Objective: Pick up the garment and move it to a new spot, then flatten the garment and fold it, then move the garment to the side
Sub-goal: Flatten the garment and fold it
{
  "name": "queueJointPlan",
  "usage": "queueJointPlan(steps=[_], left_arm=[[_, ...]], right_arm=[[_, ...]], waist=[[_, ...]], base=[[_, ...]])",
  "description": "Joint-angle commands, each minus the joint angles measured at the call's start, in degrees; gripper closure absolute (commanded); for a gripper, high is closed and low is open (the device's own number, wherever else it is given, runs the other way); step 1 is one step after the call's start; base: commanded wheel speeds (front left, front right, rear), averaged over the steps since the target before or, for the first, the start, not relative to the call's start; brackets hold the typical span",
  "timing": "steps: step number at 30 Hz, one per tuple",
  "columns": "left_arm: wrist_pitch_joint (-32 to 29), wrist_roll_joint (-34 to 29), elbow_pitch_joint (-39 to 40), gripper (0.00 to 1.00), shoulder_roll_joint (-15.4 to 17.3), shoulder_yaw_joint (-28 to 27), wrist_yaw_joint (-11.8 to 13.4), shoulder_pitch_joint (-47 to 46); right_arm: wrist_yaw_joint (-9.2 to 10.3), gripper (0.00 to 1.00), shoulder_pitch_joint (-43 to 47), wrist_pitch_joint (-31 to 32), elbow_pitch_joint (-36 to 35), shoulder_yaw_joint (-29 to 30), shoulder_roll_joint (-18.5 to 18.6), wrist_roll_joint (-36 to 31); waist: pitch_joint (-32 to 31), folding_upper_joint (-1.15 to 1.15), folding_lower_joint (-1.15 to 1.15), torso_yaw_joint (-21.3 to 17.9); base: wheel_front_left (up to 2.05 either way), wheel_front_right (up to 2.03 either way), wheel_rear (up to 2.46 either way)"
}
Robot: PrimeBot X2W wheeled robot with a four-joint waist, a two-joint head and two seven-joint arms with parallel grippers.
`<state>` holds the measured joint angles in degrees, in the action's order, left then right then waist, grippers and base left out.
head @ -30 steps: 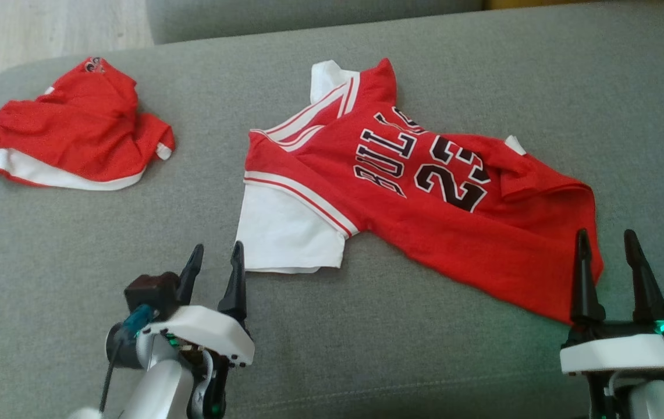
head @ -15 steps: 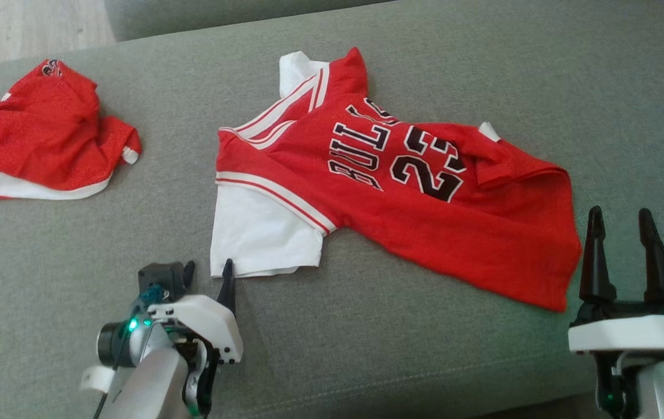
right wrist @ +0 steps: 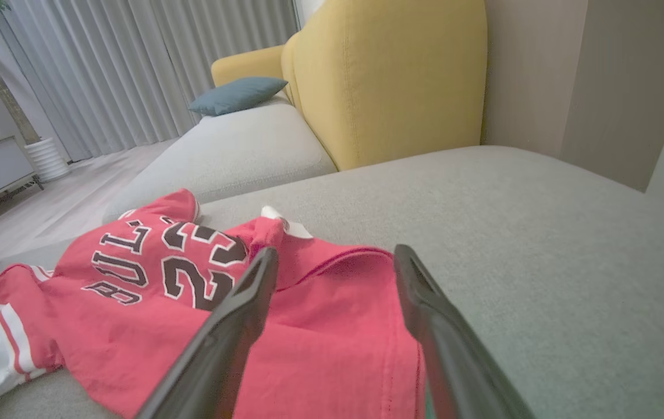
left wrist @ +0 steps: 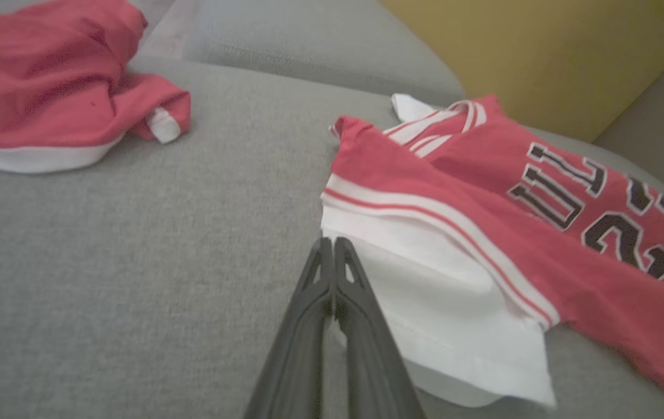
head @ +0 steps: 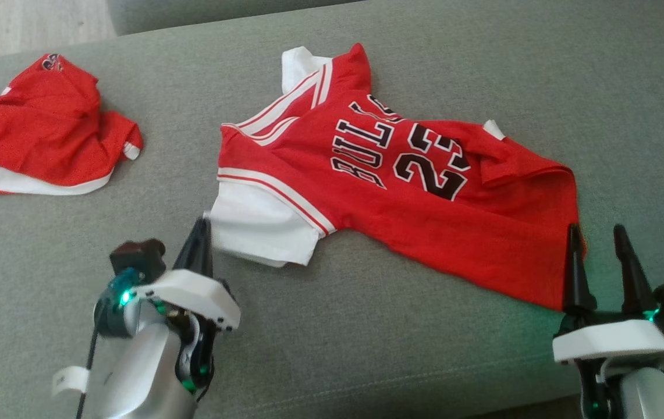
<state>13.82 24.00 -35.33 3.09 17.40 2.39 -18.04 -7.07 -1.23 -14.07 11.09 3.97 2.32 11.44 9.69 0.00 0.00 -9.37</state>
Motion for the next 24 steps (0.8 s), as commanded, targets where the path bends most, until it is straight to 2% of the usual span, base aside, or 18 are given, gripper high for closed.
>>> queueJointPlan(steps=[1, 6, 10, 18, 24], left_arm=[[0.9, 0.0, 2.8, 1.00, 0.4, -2.1, -0.3, -0.8], [1.2, -1.8, 12.2, 1.00, 0.2, -4.6, -0.9, 1.8], [1.2, -2.6, 16.8, 1.00, 0.0, -5.2, -1.6, 4.1], [1.2, -2.8, 21.6, 1.00, -0.2, -5.5, -1.5, 5.9], [1.2, -2.3, 22.9, 1.00, -0.2, -5.0, -1.1, 5.9]], right_arm=[[-0.42, 0.00, -0.4, 0.2, -0.9, -1.1, 0.6, 0.7], [-0.42, 0.00, -0.5, 2.3, 4.1, -0.8, 0.6, 3.3], [-0.42, 0.00, -0.8, 3.4, 8.8, -0.8, 0.6, 6.1], [-0.42, 0.00, -2.2, 5.5, 18.5, -0.7, 0.6, 8.6], [-0.42, 0.00, -4.6, 4.1, 23.5, -1.5, 0.6, 10.2]], waist=[[-0.1, 0.00, 0.00, 0.3], [-0.4, 0.00, 0.00, 1.6], [-0.6, 0.00, 0.00, 2.3], [-0.4, 0.00, 0.00, 2.3], [0.1, 0.00, 0.00, 2.1]], base=[[0.00, 0.00, 0.00], [0.00, 0.00, 0.00], [0.00, 0.00, 0.00], [0.00, 0.00, 0.00], [0.00, 0.00, 0.00]])
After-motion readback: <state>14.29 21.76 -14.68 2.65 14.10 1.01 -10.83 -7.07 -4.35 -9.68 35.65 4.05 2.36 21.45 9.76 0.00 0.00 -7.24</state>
